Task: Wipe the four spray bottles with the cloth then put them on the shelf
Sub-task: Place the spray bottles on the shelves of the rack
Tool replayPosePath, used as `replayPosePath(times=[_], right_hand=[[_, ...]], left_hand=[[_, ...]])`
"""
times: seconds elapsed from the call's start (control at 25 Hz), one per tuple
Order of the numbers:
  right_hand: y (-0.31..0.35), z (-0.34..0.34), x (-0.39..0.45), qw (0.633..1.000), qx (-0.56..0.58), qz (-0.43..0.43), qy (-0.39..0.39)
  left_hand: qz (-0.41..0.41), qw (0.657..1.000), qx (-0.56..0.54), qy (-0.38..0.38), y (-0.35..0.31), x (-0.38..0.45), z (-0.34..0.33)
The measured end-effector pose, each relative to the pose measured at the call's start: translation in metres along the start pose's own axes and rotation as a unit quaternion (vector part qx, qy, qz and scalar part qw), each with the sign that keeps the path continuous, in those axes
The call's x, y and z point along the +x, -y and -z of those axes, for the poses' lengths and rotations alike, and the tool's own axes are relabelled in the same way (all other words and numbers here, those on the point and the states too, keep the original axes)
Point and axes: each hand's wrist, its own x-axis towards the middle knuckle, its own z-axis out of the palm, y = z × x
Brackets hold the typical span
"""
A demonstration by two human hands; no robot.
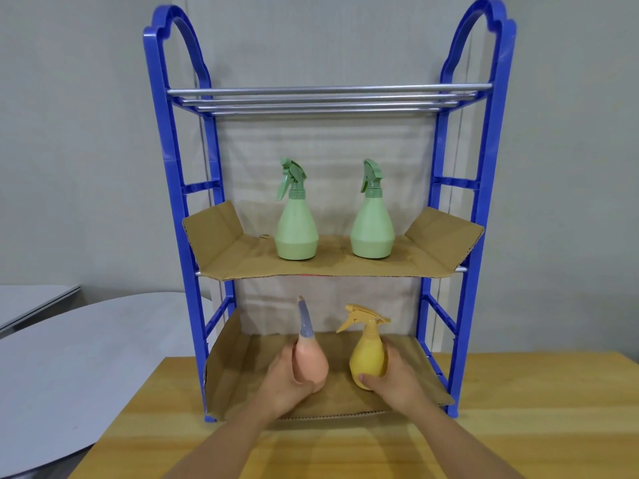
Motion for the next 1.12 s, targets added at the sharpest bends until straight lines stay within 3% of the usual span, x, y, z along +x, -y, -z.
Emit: replayPosePath(times=[0.12,0.28,0.36,0.56,0.84,1.12], right_hand=[[-0.001,0.003,0.0,1.0,0.006,0.004,0.026],[-0.002,-0.004,-0.002,1.0,0.016,0.008,0.005],[-0.003,-0.005,-0.001,1.0,0.006,0.005,-0.011],[-0.003,-0.005,0.002,1.0,0.003,0.01,-0.023],[-0.001,-0.009,0.001,0.999,0.005,0.003,-0.043],[-0.001,-0.012,-0.001,0.998,-0.019,-0.011,-0.051]], left_hand=[[0.002,0.998,0.031,-0.052,-0.002,-0.002,-0.012],[0.049,0.984,0.066,-0.158,-0.013,-0.006,-0.028],[0.041,0.985,0.07,-0.154,-0.013,-0.006,-0.031],[0.017,0.999,0.0,-0.045,-0.002,-0.001,-0.009],[0.049,0.987,0.053,-0.141,-0.014,-0.009,-0.029],[0.042,0.989,0.062,-0.127,-0.009,-0.005,-0.029]])
